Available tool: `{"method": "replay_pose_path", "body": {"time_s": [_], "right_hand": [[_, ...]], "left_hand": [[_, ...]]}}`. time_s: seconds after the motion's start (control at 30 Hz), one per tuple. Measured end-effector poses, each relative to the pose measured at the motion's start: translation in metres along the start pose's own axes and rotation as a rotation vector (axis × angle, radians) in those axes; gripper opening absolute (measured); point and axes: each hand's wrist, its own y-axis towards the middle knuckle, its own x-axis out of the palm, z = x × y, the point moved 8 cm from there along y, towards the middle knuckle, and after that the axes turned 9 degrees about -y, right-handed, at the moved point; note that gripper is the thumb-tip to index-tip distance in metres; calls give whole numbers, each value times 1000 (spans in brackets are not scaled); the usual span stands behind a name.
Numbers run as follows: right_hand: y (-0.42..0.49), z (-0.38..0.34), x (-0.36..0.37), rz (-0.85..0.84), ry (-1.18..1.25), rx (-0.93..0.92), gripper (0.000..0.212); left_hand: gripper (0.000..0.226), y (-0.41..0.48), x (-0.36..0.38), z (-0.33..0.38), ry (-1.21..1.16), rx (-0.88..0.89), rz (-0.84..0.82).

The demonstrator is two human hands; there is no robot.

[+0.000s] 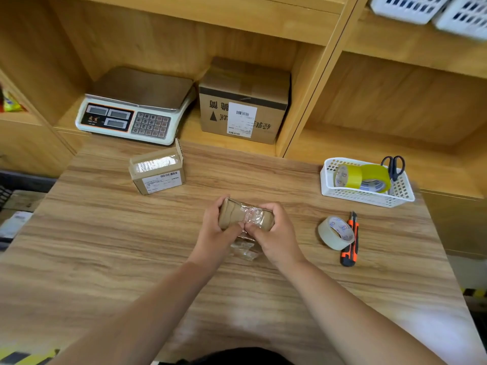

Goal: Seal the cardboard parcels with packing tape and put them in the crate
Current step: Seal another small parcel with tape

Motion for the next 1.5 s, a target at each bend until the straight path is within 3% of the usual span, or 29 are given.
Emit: {"method": "replay_pose_path", "body": {"time_s": [0.3, 0.43, 0.6, 0.7, 0.93, 1.07, 1.17, 1.3, 1.5], "right_hand": [[10, -5, -7, 79, -110, -7, 24], [7, -8, -5, 62, -9, 14, 16], [-18, -31, -6, 169, -164, -265, 8], [-30, -26, 16, 61, -258, -380, 16], [-59, 21, 72, -370, -333, -261, 44], [-59, 28, 74, -448, -368, -191, 63], [-58, 35, 74, -540, -503, -170, 73], [-48, 39, 66, -594, -769, -276, 66], [-16, 58, 43, -609, -908, -238, 63]], "left_hand": [[58, -1, 3, 5, 108, 32, -16], [55, -3, 0, 5, 45, -6, -32], [60, -3, -18, -3, 42, 13, 0], [58, -2, -35, -22, 83, -13, 80], [35, -6, -41, -51, 288, -89, 71], [27, -1, -39, -67, 403, -109, -6], [35, -1, -34, -73, 471, -115, -48], [48, 4, -32, -71, 444, -121, -22], [46, 8, -33, -70, 423, -105, -43]]}}
